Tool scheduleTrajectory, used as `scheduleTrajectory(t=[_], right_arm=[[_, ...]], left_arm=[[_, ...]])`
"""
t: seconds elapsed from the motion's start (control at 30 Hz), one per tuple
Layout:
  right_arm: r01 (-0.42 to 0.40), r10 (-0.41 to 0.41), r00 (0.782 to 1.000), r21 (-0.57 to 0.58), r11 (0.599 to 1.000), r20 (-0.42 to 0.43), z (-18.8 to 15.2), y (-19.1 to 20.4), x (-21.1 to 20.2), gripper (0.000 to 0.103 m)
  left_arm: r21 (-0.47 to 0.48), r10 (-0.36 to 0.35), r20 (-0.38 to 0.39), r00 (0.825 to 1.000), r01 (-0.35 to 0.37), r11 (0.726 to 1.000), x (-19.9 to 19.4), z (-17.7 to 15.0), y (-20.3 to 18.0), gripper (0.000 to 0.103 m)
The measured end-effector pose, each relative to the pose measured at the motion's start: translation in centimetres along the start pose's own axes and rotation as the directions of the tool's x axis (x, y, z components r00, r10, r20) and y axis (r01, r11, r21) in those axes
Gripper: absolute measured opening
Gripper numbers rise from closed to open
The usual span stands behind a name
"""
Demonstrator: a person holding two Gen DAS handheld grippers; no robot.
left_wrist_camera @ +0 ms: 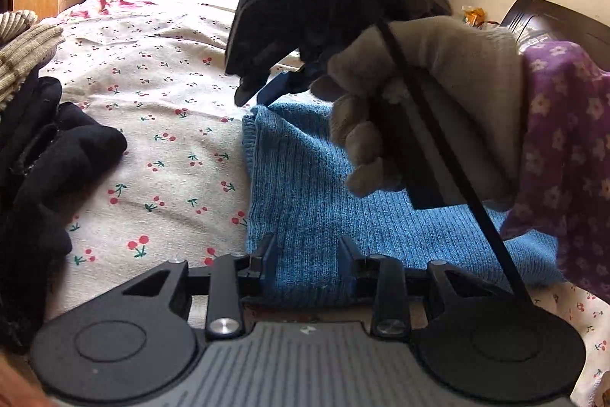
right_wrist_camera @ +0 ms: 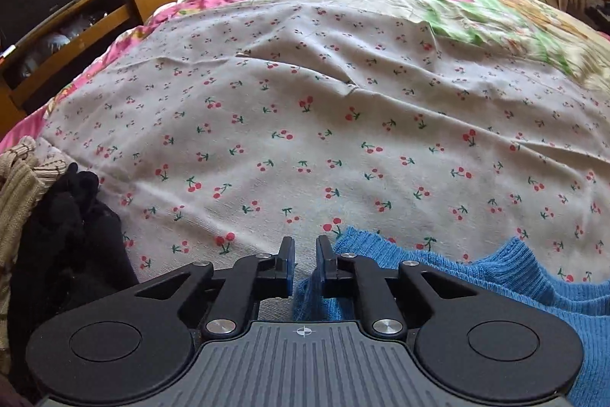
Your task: Fold small clothes
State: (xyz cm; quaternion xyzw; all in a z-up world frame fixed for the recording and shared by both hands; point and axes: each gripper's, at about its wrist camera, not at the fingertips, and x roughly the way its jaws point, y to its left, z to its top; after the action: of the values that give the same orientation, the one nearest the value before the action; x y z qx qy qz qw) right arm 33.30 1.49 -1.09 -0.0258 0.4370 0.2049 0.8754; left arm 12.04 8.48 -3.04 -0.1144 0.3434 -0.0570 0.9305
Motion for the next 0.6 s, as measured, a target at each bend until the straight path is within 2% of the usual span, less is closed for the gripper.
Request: scheduleTrajectory(t=[0.07, 0.13, 0.17, 0.27, 0.33, 0.4, 0.47, 0.5, 0.57, 0.6], right_arm=[[-0.03, 0.027, 0.999, 0.078, 0.997, 0.032, -0.3, -1.6, -1.4, 0.024], [-0.073, 0.062, 0.995, 0.146, 0.987, 0.076, -1.0, -3.6, -4.1, 0.04], [-0.083, 0.066, 0.992, 0.165, 0.983, 0.104, -1.6, -4.6, -5.6, 0.042], [-0.065, 0.025, 0.982, 0.208, 0.976, 0.188, -5.3, -8.7, -11.1, 0.043], [-0.02, -0.032, 0.978, 0.245, 0.969, 0.205, -8.5, -12.4, -14.0, 0.048], [0.069, -0.118, 0.979, 0.274, 0.959, 0.167, -11.7, -15.6, -15.3, 0.049], [0.191, -0.219, 0.974, 0.296, 0.936, 0.061, -15.1, -19.1, -15.2, 0.049], [0.224, -0.247, 0.968, 0.303, 0.926, 0.037, -16.2, -20.1, -15.1, 0.044], [0.153, -0.197, 0.976, 0.352, 0.923, 0.093, -17.8, -21.8, -16.3, 0.044], [0.127, -0.188, 0.974, 0.381, 0.916, 0.126, -18.0, -21.9, -17.2, 0.048]], left_arm=[[0.01, 0.005, -0.01, 1.0, -0.005, 1.0, 0.4, -0.1, 0.0, 0.047], [0.017, 0.014, -0.02, 1.0, -0.014, 1.0, 0.6, -0.2, -0.1, 0.048], [0.022, 0.022, -0.02, 1.0, -0.022, 1.0, 0.7, -0.3, -0.2, 0.048], [0.054, 0.055, -0.009, 0.998, -0.054, 0.997, 0.6, -0.5, -1.0, 0.048], [0.077, 0.082, -0.018, 0.997, -0.08, 0.994, 0.8, -0.7, -1.8, 0.049], [0.115, 0.109, -0.027, 0.994, -0.105, 0.988, 1.0, -0.9, -2.5, 0.051], [0.131, 0.13, -0.038, 0.991, -0.124, 0.984, 1.0, -0.8, -2.8, 0.051], [0.121, 0.136, -0.049, 0.989, -0.129, 0.984, 0.8, -0.7, -2.8, 0.051], [0.095, 0.15, -0.072, 0.986, -0.143, 0.985, 0.1, -0.6, -2.8, 0.051], [0.09, 0.162, -0.075, 0.984, -0.155, 0.984, -0.2, -0.5, -2.8, 0.051]])
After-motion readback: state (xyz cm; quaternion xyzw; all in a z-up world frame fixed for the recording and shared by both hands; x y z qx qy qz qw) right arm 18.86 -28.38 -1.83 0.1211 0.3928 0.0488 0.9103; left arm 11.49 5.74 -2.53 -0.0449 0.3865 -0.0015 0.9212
